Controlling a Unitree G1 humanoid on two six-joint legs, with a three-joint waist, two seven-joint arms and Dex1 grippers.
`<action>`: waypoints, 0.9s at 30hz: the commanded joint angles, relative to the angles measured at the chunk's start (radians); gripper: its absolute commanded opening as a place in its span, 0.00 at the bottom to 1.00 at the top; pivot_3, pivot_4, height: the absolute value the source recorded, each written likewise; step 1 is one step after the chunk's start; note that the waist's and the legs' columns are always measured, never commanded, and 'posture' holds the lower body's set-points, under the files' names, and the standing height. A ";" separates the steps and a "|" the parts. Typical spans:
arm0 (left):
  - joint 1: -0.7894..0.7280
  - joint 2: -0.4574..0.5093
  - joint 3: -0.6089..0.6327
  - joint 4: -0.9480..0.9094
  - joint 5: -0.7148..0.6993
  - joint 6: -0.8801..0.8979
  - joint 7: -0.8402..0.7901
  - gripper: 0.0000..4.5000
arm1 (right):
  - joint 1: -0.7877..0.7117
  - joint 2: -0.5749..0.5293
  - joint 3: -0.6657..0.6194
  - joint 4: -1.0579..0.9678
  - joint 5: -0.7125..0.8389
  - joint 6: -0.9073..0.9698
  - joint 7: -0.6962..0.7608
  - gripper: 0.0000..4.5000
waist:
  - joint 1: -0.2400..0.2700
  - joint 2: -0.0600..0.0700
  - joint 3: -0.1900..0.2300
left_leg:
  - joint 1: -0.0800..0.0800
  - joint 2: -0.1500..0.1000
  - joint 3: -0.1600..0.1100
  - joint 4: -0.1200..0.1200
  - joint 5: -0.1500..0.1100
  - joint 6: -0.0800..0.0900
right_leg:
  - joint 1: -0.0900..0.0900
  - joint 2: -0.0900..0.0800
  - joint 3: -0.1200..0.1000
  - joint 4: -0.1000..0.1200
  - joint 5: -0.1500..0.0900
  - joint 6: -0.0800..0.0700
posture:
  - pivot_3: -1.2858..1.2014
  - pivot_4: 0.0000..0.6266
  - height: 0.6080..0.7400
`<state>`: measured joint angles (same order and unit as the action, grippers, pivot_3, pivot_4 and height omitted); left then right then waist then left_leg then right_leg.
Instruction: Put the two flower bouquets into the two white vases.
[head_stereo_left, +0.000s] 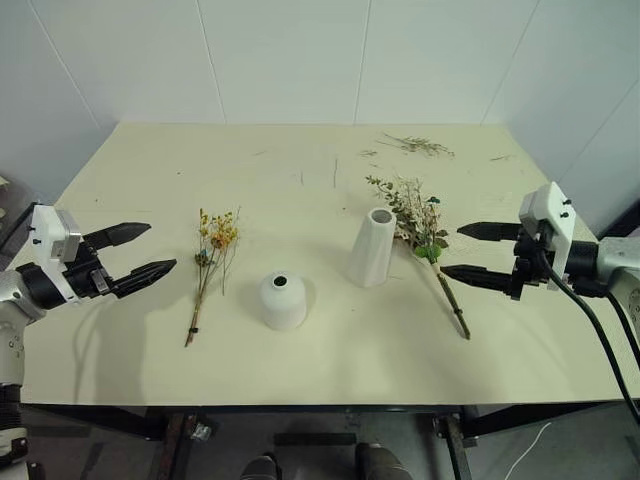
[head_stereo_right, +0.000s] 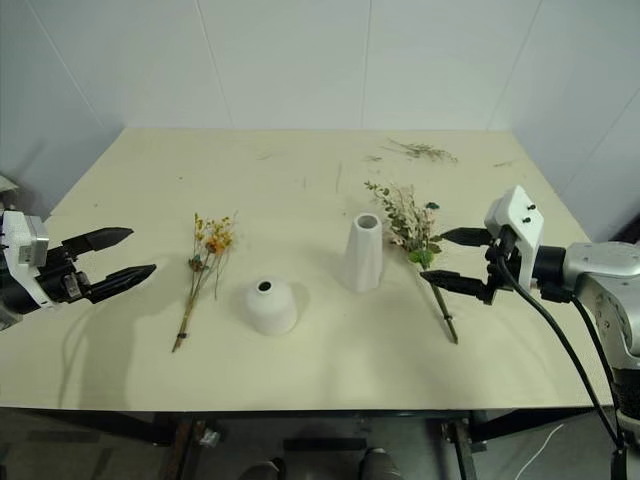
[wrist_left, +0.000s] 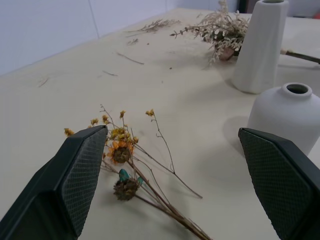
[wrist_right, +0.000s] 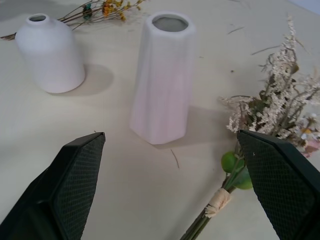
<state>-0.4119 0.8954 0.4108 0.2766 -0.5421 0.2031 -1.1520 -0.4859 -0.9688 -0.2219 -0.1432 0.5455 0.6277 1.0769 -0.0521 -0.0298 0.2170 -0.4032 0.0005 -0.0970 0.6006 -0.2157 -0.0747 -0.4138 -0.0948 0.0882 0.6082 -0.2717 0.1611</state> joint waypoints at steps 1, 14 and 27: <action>-0.044 0.002 -0.007 0.012 -0.007 -0.021 -0.028 1.00 | 0.001 -0.024 -0.062 -0.052 0.031 0.010 -0.014 0.99 | -0.002 0.000 0.000 | 0.000 0.000 0.000 0.000 0.000 0.000 | 0.000 0.000 0.000 0.000 0.000 0.000 | 0.52 0.24 1.00; -0.053 -0.022 -0.024 0.003 -0.025 0.005 -0.086 1.00 | 0.009 -0.008 -0.059 -0.088 0.060 0.056 -0.092 0.99 | -0.001 0.000 0.000 | 0.000 0.000 0.000 0.004 0.000 0.000 | 0.001 0.000 0.000 0.002 0.000 0.000 | 0.52 0.24 1.00; -0.121 -0.025 -0.065 0.004 -0.113 0.134 -0.268 1.00 | -0.119 0.024 0.081 0.028 -0.047 0.325 -0.343 0.99 | 0.001 0.000 0.000 | 0.000 0.000 0.000 0.004 0.000 0.000 | 0.000 0.000 0.000 0.002 0.000 -0.001 | 0.52 0.24 1.00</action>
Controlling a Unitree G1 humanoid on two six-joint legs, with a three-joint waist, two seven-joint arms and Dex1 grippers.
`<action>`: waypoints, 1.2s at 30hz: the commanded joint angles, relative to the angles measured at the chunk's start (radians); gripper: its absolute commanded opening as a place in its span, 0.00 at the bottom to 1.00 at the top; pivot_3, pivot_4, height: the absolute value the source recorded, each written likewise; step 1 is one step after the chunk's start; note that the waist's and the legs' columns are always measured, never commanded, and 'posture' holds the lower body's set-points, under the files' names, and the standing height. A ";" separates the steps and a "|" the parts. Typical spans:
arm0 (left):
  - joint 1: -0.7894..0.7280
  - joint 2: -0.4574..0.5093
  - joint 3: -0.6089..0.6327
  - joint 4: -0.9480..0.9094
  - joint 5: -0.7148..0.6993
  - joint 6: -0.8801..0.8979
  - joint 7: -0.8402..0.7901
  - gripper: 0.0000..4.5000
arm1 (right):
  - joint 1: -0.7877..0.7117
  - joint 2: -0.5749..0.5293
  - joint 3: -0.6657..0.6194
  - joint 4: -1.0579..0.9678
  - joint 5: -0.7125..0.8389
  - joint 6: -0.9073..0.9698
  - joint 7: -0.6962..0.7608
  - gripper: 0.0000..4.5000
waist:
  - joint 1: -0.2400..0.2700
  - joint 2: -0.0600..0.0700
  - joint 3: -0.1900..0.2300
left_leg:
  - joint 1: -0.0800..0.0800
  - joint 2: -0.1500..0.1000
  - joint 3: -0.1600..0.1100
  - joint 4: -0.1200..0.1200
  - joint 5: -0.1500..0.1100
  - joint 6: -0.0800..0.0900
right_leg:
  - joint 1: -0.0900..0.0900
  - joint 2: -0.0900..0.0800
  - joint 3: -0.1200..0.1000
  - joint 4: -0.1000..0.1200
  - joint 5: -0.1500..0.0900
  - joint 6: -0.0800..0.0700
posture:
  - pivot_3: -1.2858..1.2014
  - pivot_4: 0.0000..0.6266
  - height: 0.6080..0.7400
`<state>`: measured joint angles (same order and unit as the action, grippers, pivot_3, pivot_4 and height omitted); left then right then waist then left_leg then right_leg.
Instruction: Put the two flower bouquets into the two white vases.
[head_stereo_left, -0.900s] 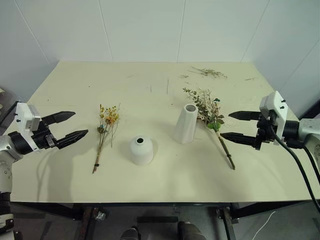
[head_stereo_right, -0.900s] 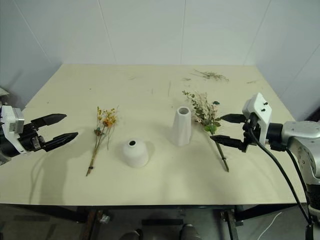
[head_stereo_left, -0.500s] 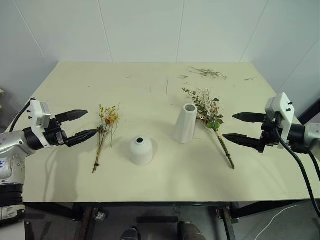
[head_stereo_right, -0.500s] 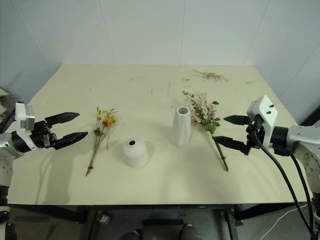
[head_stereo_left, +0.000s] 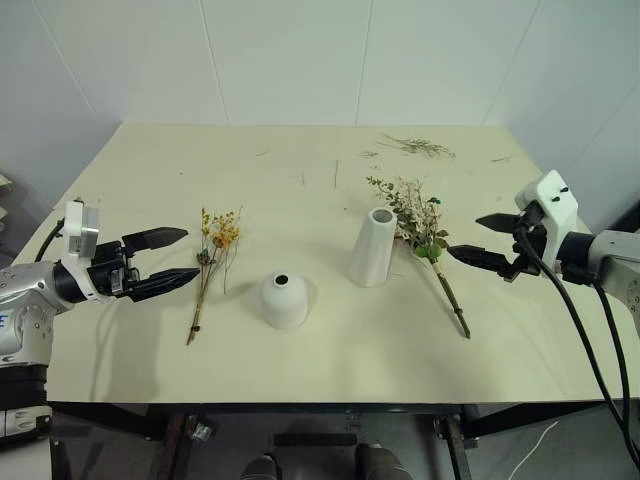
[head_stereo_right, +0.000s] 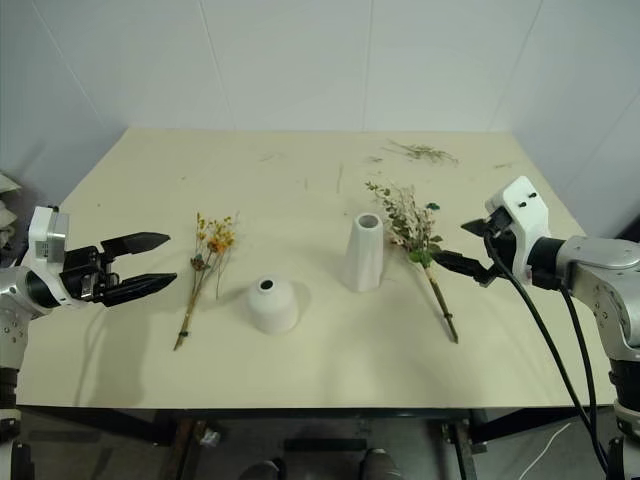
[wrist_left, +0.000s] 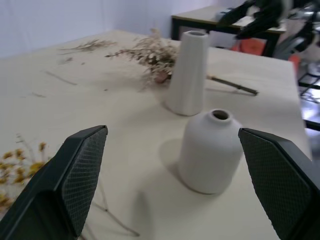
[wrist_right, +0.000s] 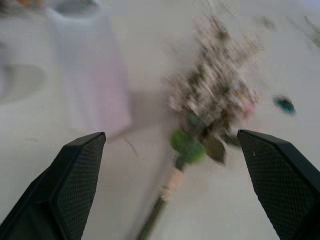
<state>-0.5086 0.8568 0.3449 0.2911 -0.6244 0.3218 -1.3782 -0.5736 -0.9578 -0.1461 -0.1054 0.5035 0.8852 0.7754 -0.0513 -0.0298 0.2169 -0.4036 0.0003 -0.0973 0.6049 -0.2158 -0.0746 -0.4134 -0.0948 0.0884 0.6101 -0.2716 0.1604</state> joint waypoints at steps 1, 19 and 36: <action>-0.022 0.015 -0.009 -0.030 -0.035 0.031 -0.052 1.00 | -0.054 0.027 0.028 0.005 -0.017 0.105 -0.070 0.99 | 0.000 0.000 0.000 | 0.000 0.000 0.000 0.000 0.000 0.000 | 0.000 0.000 0.000 0.000 0.000 0.000 | 0.52 0.24 1.00; 0.148 0.102 0.052 -0.249 -0.094 0.088 -0.128 1.00 | -0.284 0.165 0.248 0.253 -0.147 0.310 -0.152 0.99 | -0.006 0.000 0.000 | -0.001 0.000 0.000 -0.002 0.000 0.000 | -0.001 0.000 0.000 -0.001 0.000 0.000 | 0.52 0.24 1.00; 0.242 0.113 0.124 -0.335 -0.140 0.115 -0.085 1.00 | -0.367 0.246 0.297 0.445 -0.272 0.241 -0.143 0.42 | -0.008 0.000 0.000 | -0.001 0.000 0.000 -0.003 0.000 0.000 | -0.002 0.000 0.000 -0.002 0.000 0.000 | 0.52 0.24 1.00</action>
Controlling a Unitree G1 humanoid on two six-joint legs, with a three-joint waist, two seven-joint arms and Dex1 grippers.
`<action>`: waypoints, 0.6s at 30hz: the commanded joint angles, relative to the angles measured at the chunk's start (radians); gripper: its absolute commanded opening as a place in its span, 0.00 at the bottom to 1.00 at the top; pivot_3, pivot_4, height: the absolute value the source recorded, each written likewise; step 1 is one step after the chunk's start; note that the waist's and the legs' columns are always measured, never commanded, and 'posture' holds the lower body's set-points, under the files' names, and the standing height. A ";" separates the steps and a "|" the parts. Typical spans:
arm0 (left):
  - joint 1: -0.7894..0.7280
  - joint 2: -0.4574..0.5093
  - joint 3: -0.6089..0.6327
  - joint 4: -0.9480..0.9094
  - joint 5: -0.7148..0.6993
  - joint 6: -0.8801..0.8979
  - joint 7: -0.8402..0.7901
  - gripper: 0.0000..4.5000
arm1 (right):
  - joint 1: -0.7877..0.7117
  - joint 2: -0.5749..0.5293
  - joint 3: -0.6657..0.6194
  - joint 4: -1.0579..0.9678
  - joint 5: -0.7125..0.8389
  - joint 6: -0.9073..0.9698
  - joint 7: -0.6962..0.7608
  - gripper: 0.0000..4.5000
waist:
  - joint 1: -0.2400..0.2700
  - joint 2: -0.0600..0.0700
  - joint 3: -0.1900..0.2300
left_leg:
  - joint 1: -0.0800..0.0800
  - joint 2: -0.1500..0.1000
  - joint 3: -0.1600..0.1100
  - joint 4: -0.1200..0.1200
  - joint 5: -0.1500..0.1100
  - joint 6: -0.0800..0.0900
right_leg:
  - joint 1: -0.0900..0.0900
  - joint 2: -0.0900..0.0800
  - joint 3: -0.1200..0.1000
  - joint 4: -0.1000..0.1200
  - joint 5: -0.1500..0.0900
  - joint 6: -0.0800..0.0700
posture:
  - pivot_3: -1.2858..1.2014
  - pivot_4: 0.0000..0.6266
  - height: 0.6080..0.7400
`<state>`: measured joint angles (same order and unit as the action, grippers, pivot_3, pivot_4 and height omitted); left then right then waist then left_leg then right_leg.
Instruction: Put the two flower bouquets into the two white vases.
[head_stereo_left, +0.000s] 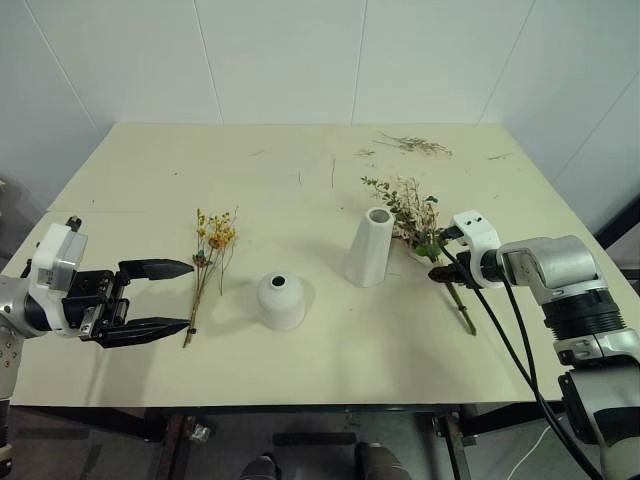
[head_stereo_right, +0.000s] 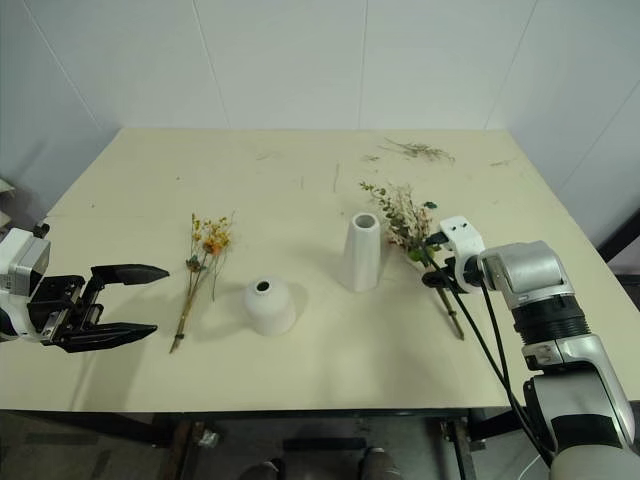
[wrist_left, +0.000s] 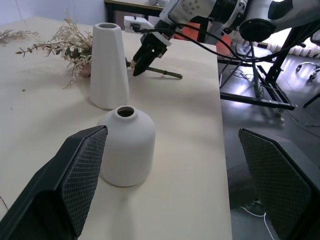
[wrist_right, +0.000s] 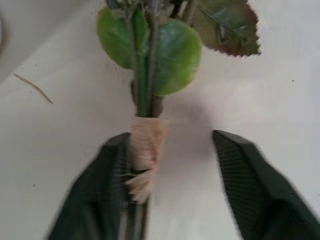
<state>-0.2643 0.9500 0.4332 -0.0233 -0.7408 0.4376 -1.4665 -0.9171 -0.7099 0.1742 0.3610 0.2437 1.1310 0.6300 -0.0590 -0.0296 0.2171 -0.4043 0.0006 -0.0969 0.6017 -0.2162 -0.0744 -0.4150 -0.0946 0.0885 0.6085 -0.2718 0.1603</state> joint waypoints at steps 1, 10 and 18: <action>-0.006 0.019 0.032 -0.018 -0.023 -0.001 0.004 1.00 | -0.023 -0.003 -0.027 -0.025 -0.014 -0.005 0.000 0.34 | 0.000 0.000 0.000 | 0.000 0.000 0.000 0.000 0.000 0.000 | 0.000 0.000 0.000 0.000 0.000 0.000 | 0.52 0.24 1.00; -0.054 0.017 -0.001 0.021 -0.012 -0.008 -0.006 1.00 | -0.018 0.010 -0.167 -0.068 -0.010 -0.032 -0.087 0.02 | 0.000 0.000 0.000 | 0.000 0.000 0.000 0.000 0.000 0.000 | 0.000 0.000 0.000 0.000 0.000 0.000 | 0.52 0.24 1.00; -0.144 0.017 -0.062 0.103 0.015 -0.025 -0.038 1.00 | -0.076 0.074 -0.360 -0.069 -0.004 -0.385 -0.203 0.02 | -0.002 0.000 0.000 | 0.000 0.000 0.000 -0.001 0.000 0.000 | 0.000 0.000 0.000 0.000 0.000 0.000 | 0.52 0.24 1.00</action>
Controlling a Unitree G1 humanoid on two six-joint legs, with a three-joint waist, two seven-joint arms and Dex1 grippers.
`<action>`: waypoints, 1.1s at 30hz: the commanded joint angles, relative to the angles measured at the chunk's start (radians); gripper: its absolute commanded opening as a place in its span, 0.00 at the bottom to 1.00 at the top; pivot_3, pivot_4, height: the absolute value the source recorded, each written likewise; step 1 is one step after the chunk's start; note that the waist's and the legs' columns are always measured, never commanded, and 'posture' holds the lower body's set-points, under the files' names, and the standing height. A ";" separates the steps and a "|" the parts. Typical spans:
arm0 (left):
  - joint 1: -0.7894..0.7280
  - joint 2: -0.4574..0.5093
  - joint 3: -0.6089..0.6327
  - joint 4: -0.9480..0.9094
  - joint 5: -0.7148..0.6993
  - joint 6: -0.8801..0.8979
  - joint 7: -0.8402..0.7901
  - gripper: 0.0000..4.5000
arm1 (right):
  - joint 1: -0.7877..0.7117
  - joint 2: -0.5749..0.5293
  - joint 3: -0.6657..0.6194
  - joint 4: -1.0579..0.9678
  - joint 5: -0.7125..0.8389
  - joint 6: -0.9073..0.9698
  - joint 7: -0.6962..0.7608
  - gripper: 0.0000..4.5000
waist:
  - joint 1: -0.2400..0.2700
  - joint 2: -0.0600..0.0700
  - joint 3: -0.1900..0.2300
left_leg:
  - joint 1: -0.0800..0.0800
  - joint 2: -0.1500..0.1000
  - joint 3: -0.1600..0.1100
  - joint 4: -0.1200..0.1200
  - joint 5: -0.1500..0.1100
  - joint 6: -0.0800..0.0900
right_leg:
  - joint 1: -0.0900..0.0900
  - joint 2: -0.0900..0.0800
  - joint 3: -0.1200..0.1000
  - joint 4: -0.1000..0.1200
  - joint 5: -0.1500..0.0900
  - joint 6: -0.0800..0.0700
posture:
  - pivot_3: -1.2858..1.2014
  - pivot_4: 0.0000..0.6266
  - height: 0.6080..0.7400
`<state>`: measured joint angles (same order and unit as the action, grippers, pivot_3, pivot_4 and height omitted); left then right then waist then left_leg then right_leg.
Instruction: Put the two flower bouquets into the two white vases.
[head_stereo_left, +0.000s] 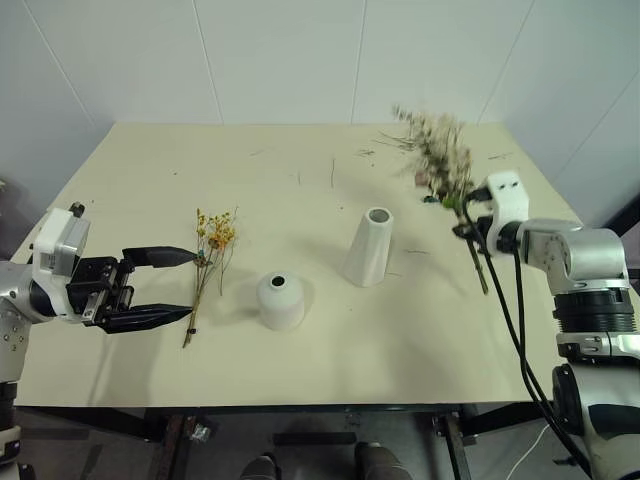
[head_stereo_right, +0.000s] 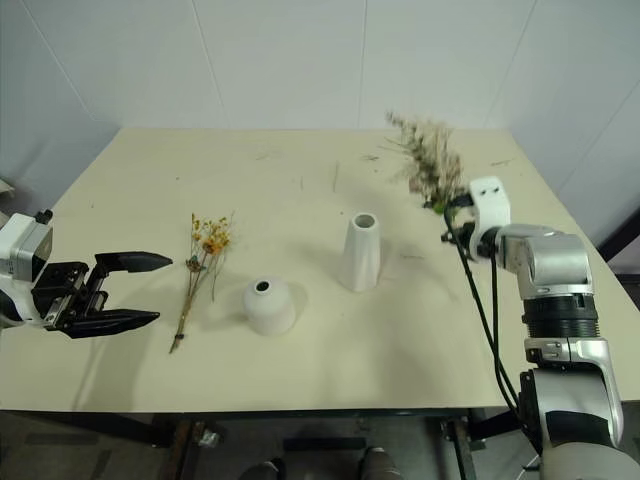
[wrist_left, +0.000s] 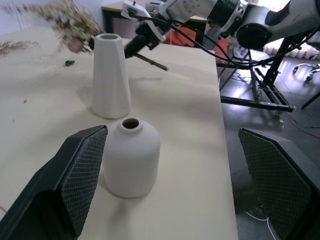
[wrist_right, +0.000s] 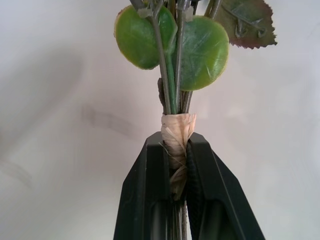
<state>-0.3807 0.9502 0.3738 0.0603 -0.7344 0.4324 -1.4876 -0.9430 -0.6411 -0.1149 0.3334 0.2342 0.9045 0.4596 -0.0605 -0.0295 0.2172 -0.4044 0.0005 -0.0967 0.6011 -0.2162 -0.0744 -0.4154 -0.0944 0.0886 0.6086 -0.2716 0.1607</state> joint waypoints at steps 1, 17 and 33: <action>-0.036 0.016 -0.008 0.027 0.011 -0.023 -0.019 1.00 | -0.053 0.015 -0.083 -0.043 0.004 -0.244 -0.029 0.02 | -0.001 0.000 0.000 | 0.000 0.000 0.000 -0.001 0.000 0.000 | 0.000 0.000 0.000 0.000 0.000 0.000 | 0.52 0.24 1.00; -0.065 -0.030 0.049 0.047 0.012 -0.088 0.085 1.00 | -0.069 0.262 -0.071 -0.250 0.162 -0.646 0.057 0.02 | -0.009 0.000 0.000 | 0.000 0.001 -0.001 -0.003 0.000 0.000 | -0.001 0.000 0.000 0.002 0.000 0.000 | 0.52 0.24 1.00; -0.053 -0.005 0.100 0.056 0.001 -0.054 0.119 1.00 | 0.010 0.315 -0.018 -0.406 0.326 -0.520 0.145 0.02 | -0.010 0.000 0.000 | 0.001 0.001 -0.001 -0.003 0.001 -0.001 | -0.002 0.000 0.000 0.003 -0.001 0.000 | 0.52 0.24 1.00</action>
<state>-0.4319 0.9199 0.4342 0.1290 -0.7160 0.3779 -1.3740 -0.9284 -0.3238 -0.1247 -0.0231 0.5398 0.3895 0.5936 -0.0708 -0.0293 0.2172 -0.4038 0.0014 -0.0980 0.5979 -0.2156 -0.0750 -0.4171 -0.0941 0.0882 0.6121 -0.2723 0.1604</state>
